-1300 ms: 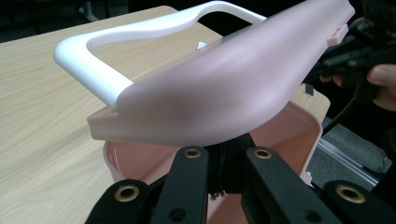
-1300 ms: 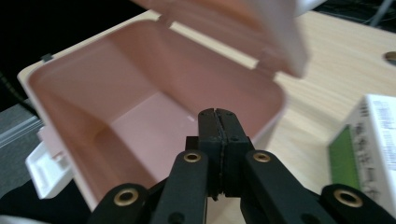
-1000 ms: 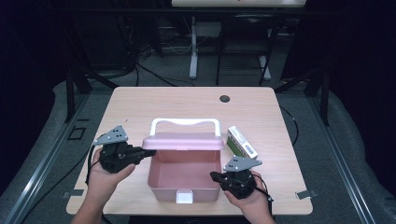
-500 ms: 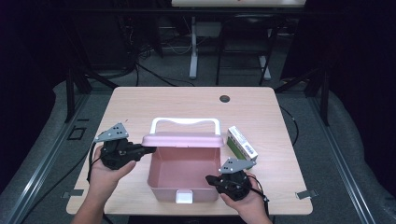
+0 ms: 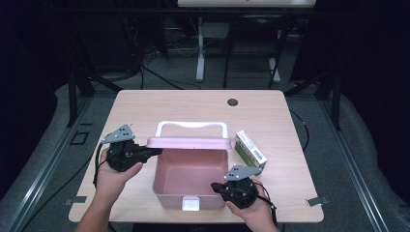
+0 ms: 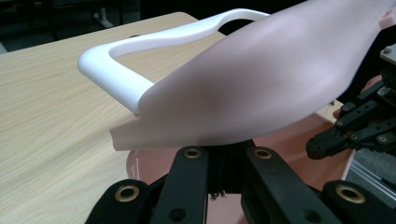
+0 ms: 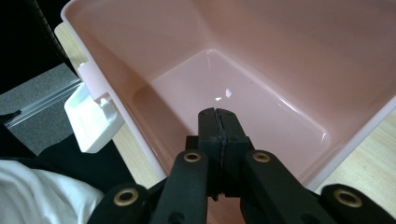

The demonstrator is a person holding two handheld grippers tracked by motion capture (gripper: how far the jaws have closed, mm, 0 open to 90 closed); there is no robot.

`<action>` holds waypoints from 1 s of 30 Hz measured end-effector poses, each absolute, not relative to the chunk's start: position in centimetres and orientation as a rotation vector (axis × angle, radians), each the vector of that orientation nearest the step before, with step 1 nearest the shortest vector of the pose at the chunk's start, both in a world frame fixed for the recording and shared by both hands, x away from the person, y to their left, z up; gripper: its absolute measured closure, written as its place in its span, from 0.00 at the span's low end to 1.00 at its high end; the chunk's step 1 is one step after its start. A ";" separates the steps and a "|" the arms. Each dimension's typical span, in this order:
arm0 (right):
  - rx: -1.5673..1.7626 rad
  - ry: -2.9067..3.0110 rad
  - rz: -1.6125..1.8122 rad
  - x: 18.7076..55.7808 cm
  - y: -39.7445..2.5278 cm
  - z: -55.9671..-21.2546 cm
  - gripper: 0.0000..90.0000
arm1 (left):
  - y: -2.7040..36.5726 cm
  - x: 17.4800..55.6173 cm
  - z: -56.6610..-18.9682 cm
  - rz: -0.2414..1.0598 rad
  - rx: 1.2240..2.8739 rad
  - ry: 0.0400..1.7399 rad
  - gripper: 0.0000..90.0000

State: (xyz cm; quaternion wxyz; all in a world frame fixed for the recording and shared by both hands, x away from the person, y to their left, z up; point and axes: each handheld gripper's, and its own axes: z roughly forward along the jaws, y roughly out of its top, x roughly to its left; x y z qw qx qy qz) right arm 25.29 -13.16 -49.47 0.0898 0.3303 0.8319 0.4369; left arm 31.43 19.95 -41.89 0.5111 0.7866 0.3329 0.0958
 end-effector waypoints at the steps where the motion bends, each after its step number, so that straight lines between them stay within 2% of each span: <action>1: 0.983 2.470 1.300 25.3 -13.1 -49.5 1.00 | 19.9 31.5 -41.9 0.231 1.892 0.803 1.00; 30: 0.977 2.461 1.298 25.4 -12.9 -49.8 1.00 | 19.6 33.6 -43.9 0.248 1.905 0.845 1.00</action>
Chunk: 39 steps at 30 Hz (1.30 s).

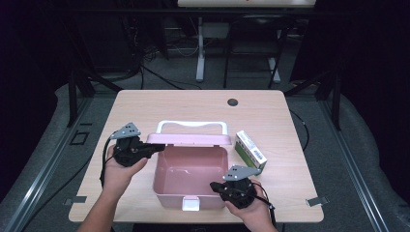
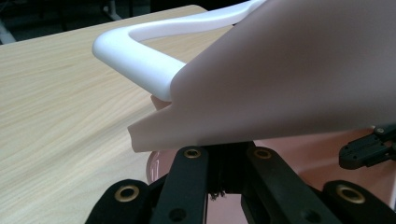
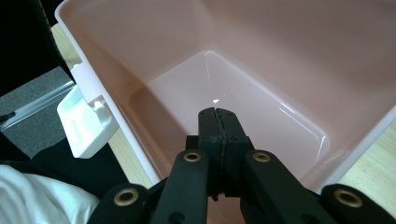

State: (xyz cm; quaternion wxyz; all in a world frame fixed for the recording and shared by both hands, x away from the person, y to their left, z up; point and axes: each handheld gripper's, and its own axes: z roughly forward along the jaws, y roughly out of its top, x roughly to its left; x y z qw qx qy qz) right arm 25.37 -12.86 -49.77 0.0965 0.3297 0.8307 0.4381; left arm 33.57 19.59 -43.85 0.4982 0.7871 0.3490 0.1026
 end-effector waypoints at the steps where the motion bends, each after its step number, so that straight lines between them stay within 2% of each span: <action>1: 0.976 2.461 1.297 25.4 -12.9 -49.8 1.00 | 19.6 33.6 -43.9 0.249 1.906 0.849 1.00; 39: 0.976 2.455 1.309 25.6 -12.6 -50.1 1.00 | 19.3 35.7 -46.0 0.265 1.899 0.889 1.00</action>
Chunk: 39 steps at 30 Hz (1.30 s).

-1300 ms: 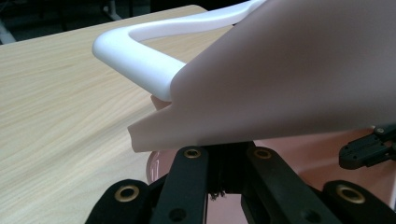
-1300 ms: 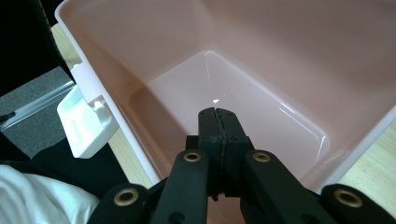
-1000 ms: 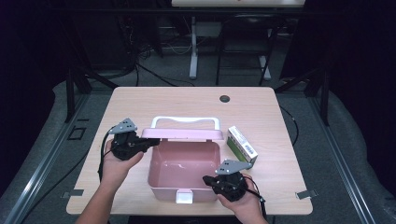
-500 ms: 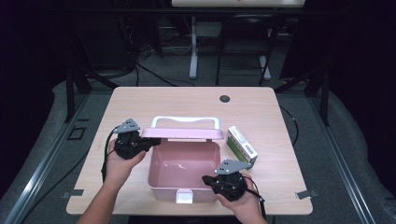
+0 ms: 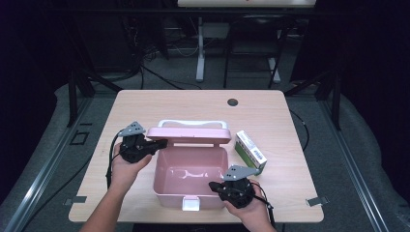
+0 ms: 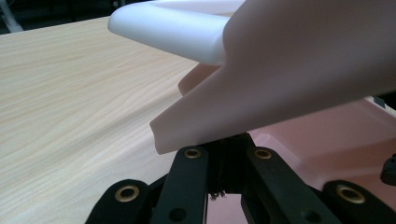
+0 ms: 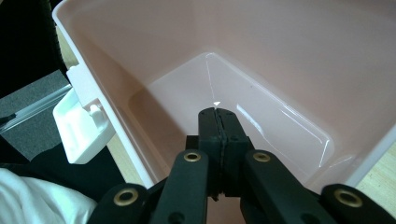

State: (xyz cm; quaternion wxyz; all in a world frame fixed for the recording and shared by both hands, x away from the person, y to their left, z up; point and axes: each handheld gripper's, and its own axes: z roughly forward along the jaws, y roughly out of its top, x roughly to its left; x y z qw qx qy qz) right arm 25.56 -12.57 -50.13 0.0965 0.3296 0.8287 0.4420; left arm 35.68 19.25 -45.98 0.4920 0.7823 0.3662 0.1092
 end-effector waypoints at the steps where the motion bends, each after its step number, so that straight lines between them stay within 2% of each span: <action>1: 0.976 2.454 1.308 25.6 -12.6 -50.1 1.00 | 19.2 35.7 -46.0 0.264 1.895 0.891 1.00; 39: 0.969 2.444 1.310 25.5 -12.5 -50.2 1.00 | 20.0 36.3 -46.3 0.263 1.883 0.931 1.00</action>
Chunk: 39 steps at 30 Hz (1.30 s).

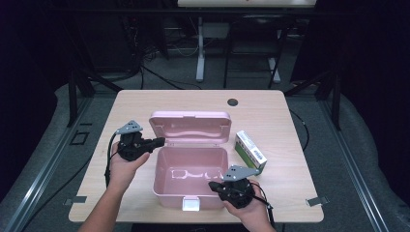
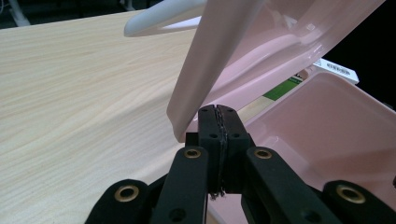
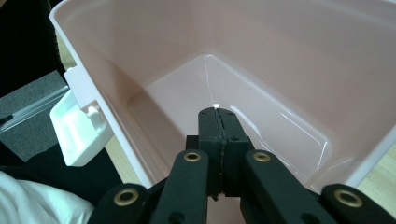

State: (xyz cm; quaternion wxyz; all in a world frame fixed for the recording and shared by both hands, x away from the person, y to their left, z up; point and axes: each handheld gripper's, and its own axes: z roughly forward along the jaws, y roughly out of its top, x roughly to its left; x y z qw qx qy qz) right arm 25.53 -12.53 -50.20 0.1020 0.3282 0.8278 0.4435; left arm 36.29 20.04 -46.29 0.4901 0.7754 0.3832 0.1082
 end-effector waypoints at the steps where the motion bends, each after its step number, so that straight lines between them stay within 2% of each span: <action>1: 0.971 2.444 1.311 25.5 -12.5 -50.2 1.00 | 20.0 36.3 -46.3 0.261 1.884 0.931 1.00; 19: 0.965 2.439 1.310 25.5 -12.5 -50.2 1.00 | 20.2 36.5 -46.6 0.259 1.880 0.947 0.99; 34: 0.960 2.438 1.312 25.5 -12.6 -50.3 1.00 | 20.4 36.5 -47.4 0.230 1.903 0.979 0.94; 39: 0.963 2.439 1.311 25.4 -12.6 -50.3 1.00 | 20.1 36.3 -47.2 0.223 1.923 0.971 0.95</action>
